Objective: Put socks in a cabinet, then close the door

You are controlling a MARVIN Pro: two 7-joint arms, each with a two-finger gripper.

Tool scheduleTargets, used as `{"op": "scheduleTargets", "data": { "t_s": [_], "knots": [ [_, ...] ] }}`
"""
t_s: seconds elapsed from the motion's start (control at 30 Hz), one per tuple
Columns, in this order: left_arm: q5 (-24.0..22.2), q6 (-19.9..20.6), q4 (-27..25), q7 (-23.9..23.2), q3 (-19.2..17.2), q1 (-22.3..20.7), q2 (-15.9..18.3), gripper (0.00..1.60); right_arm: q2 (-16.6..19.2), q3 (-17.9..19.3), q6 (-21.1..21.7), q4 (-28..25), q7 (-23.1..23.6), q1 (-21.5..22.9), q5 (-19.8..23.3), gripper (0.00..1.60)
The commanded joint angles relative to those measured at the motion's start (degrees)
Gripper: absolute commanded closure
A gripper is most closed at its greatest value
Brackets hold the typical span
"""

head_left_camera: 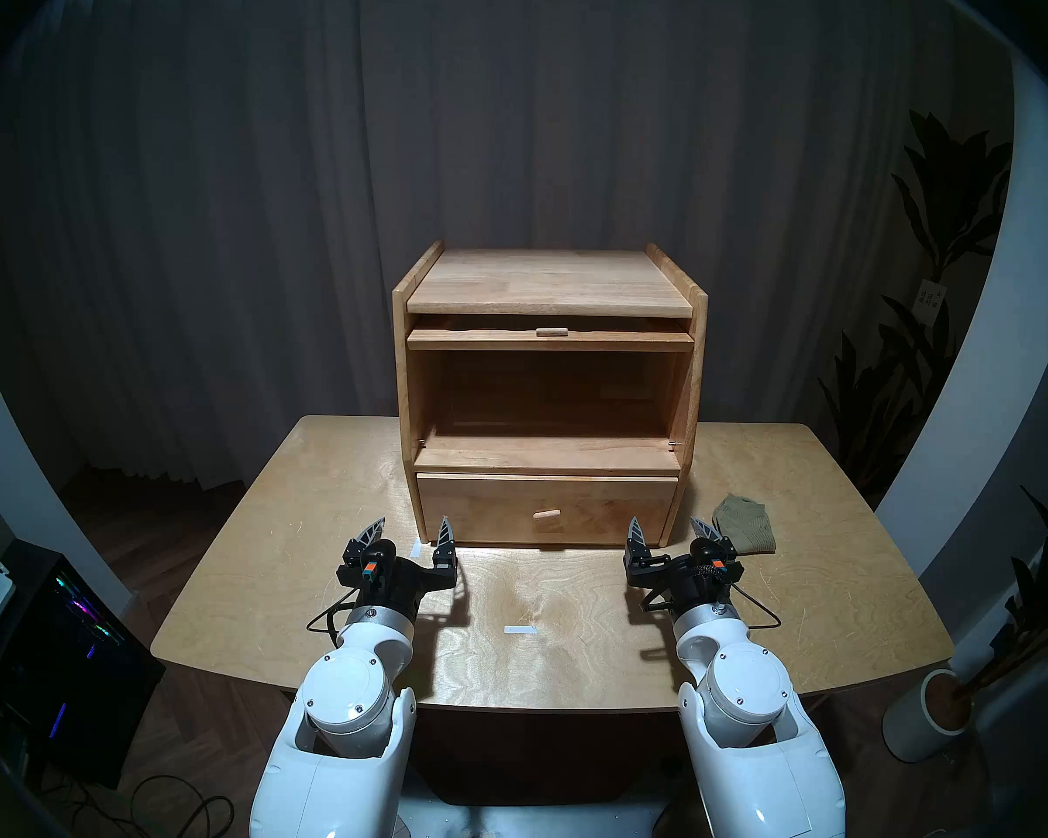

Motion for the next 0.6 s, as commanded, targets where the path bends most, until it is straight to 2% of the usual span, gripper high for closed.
{"op": "scheduleTargets", "data": {
  "t_s": [0.0,0.17,0.37,0.43,0.47,0.57],
  "knots": [
    [0.0,-0.2,-0.9,0.0,-0.1,-0.3,0.0,0.0,5.6,0.5,-1.7,-5.6,0.2,-2.4,-8.2,0.0],
    [0.0,-0.2,-0.8,0.0,-0.1,-0.4,0.0,0.0,8.9,5.6,-1.8,-9.8,-1.2,-2.9,-11.8,0.0],
    [0.0,-0.3,-0.6,0.0,-0.1,-0.5,0.0,0.0,12.8,11.7,-1.6,-13.3,0.1,-5.0,-20.8,0.0],
    [0.0,-0.3,-0.6,0.0,-0.1,-0.5,0.0,0.0,14.8,13.6,-0.8,-14.7,1.5,-6.7,-23.7,0.0],
    [0.0,-0.3,-0.6,0.0,-0.1,-0.5,0.0,0.0,14.5,14.6,-0.7,-14.8,2.4,-7.2,-25.2,0.0],
    [0.0,-0.3,-0.5,0.0,-0.1,-0.5,0.0,0.0,17.3,16.3,-0.6,-13.8,6.6,-9.2,-30.3,0.0]
  ]
}}
